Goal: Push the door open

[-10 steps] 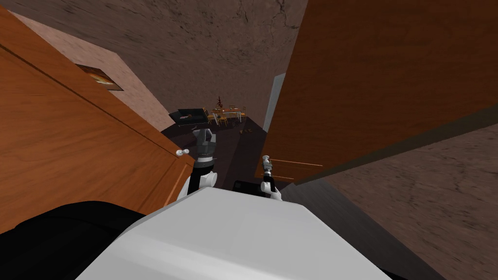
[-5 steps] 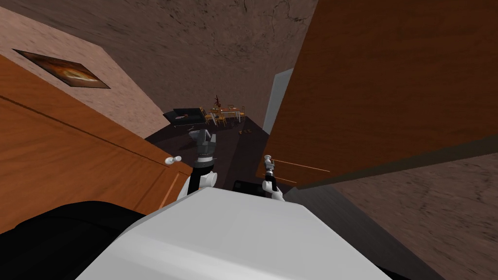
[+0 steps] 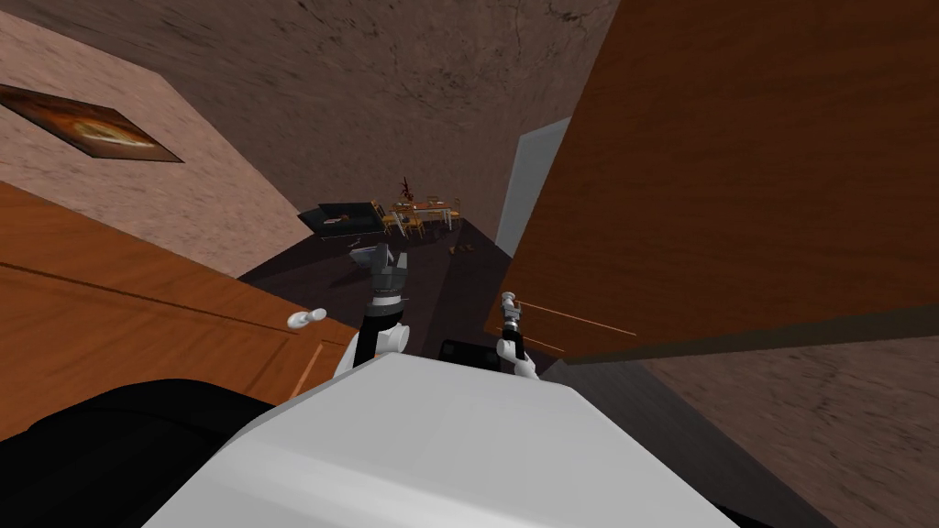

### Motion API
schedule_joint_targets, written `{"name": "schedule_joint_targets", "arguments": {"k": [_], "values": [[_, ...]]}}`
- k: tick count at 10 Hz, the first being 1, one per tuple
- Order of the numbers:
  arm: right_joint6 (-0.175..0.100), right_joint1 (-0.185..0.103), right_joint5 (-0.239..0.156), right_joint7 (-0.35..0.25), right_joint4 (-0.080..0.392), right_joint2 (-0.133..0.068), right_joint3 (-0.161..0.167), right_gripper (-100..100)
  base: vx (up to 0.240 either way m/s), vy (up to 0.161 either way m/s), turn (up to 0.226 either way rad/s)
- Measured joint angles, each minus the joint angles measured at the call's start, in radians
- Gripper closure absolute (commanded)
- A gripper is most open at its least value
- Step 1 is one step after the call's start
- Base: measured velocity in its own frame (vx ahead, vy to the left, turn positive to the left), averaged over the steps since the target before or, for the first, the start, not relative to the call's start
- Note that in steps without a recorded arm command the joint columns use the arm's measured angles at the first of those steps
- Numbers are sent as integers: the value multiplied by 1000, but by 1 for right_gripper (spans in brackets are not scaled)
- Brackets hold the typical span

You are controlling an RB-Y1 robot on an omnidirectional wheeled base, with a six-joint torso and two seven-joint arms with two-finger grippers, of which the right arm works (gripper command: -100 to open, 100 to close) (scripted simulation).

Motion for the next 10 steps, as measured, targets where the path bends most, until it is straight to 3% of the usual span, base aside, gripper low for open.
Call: {"name": "schedule_joint_targets", "arguments": {"k": [2, 3, 4, 5, 6, 8, 10], "values": [[-12, -12, -9, 2, 28, 13, -15, 100, 158, 57, -58], [-32, -33, -12, -7, 73, 18, -21, 100, 120, 40, -9], [-39, -30, -14, -14, 72, 13, -24, 100, 62, 18, -9], [-26, -9, -15, -4, 30, 8, -27, 100, 111, 35, -44], [-22, -8, -20, -1, 28, 10, -34, 100, 164, 52, -70], [-37, -30, -32, -5, 70, 23, -53, 100, 170, 60, -21], [-22, -18, -42, 8, 34, 27, -69, 100, 187, 61, -72]]}}
